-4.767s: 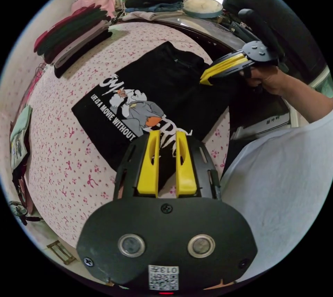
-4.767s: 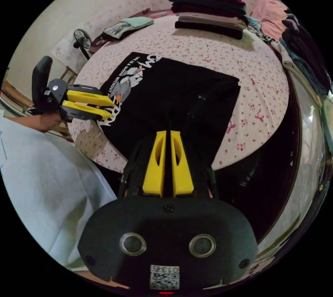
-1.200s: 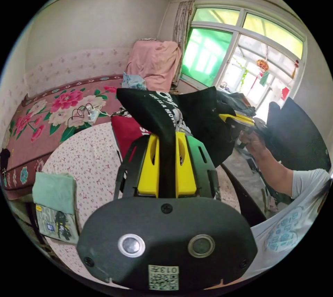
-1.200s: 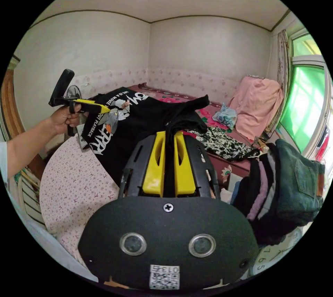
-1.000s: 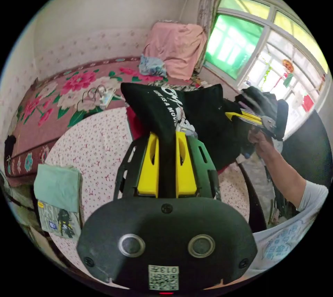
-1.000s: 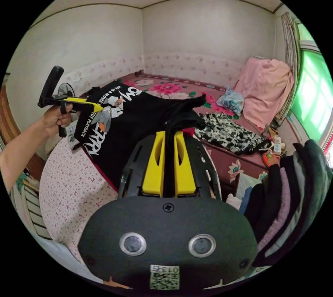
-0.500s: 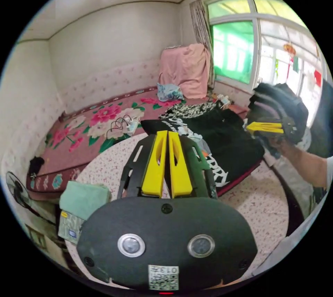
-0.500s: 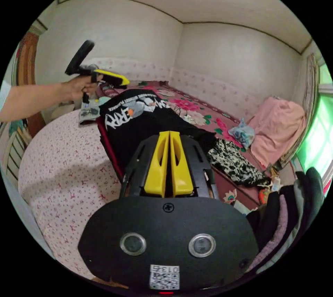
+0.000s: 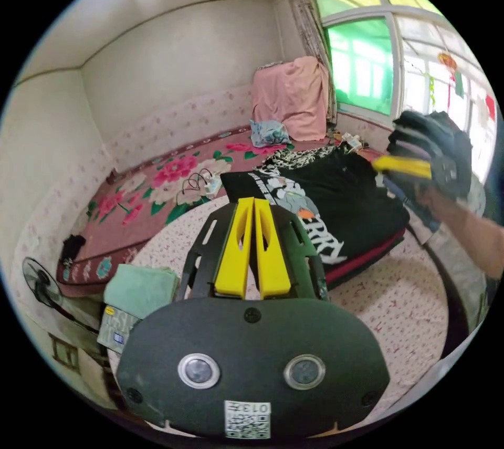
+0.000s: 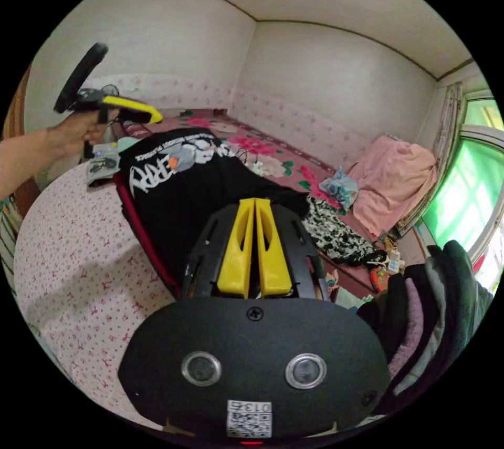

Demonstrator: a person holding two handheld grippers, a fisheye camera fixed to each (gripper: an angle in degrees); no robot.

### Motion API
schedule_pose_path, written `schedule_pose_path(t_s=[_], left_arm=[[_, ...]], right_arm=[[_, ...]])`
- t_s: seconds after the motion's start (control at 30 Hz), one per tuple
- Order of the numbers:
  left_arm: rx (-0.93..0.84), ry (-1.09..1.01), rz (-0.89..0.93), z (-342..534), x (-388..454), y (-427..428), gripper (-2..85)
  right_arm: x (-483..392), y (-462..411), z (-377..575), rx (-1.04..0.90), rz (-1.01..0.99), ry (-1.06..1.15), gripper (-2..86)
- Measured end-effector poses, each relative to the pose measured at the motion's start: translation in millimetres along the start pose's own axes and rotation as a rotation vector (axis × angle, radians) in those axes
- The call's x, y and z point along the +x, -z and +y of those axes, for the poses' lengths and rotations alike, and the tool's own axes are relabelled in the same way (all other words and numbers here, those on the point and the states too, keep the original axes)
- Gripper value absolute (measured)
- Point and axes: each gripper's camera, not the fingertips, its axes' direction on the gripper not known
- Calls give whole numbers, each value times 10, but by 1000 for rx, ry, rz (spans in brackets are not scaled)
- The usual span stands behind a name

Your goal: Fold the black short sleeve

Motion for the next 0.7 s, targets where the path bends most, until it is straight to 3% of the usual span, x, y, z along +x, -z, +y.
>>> schedule_pose_path(t_s=[0.13,0.27,0.37,0.4,0.43,0.5,0.7], left_arm=[[-158,-1,-2,157,93,-399,-4],[-149,-6,-41,119,21,-378,-3],[-83,80,-30,215,-184,-115,-4],[-46,139,6,333,-283,32,-4],[-32,167,26,410,-323,99,-4],[-16,248,92,810,-394,307,-4],[-195,335,242,2094,-347,474,-3]], right_arm=[[-95,-805,148,-321,-47,19,0],[-130,-835,286,-266,-42,-19,-1],[-189,-632,295,-233,97,-6,-2],[-216,-371,337,-105,96,-48,-2],[-290,-84,421,28,47,-73,-2],[-530,195,578,107,-5,-45,-2],[-1578,307,1317,-14,-275,0,-2]])
